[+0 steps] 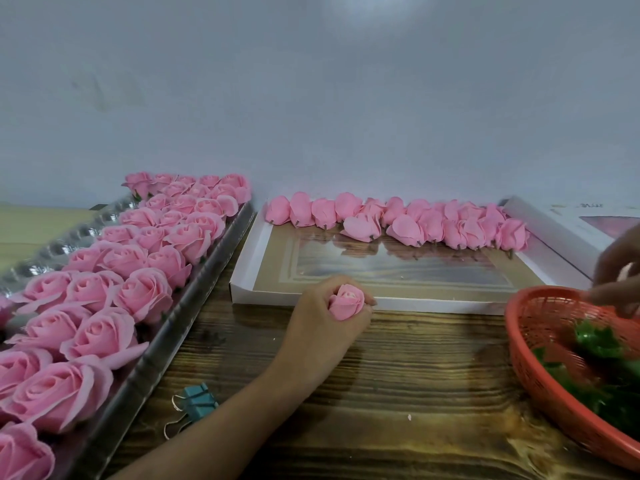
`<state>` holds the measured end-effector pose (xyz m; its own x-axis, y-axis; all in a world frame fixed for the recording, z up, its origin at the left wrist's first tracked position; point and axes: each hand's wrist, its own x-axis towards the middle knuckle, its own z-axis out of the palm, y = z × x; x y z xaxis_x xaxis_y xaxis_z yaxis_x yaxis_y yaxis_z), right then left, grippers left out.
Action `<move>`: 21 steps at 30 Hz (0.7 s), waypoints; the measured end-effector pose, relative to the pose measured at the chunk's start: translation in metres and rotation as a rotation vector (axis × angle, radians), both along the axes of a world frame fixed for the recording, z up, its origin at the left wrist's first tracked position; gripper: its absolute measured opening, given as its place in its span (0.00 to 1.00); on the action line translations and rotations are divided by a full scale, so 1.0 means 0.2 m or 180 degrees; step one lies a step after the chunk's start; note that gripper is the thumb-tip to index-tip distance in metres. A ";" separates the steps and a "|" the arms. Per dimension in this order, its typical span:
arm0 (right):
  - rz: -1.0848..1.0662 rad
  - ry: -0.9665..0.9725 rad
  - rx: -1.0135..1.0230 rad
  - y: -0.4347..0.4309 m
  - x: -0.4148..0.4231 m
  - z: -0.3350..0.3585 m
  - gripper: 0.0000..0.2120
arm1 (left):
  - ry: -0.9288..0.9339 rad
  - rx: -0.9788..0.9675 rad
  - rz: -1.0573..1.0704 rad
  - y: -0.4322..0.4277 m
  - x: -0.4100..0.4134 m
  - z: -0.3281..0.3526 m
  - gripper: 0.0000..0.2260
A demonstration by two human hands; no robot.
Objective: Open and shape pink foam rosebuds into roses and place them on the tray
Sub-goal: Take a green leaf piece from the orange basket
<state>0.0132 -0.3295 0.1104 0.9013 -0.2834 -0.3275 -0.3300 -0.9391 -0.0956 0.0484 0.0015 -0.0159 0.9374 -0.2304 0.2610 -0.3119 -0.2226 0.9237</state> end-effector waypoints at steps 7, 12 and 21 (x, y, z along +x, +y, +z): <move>-0.0392 0.0488 -0.0506 -0.12 0.16 -0.17 0.35 | 0.0027 -0.0024 0.0013 0.00 0.01 0.00 0.04; -0.0167 0.1060 -0.0547 0.00 0.20 -0.24 0.33 | 0.0024 -0.0059 -0.0029 0.00 0.00 0.00 0.03; 0.0224 0.1142 -0.0376 0.03 0.22 -0.26 0.17 | 0.0017 -0.0052 -0.0028 0.00 0.00 0.00 0.03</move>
<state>0.0571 -0.3232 0.0589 0.7540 -0.2796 -0.5944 -0.2572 -0.9583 0.1246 0.0478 0.0022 -0.0163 0.9368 -0.2343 0.2598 -0.3087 -0.2047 0.9289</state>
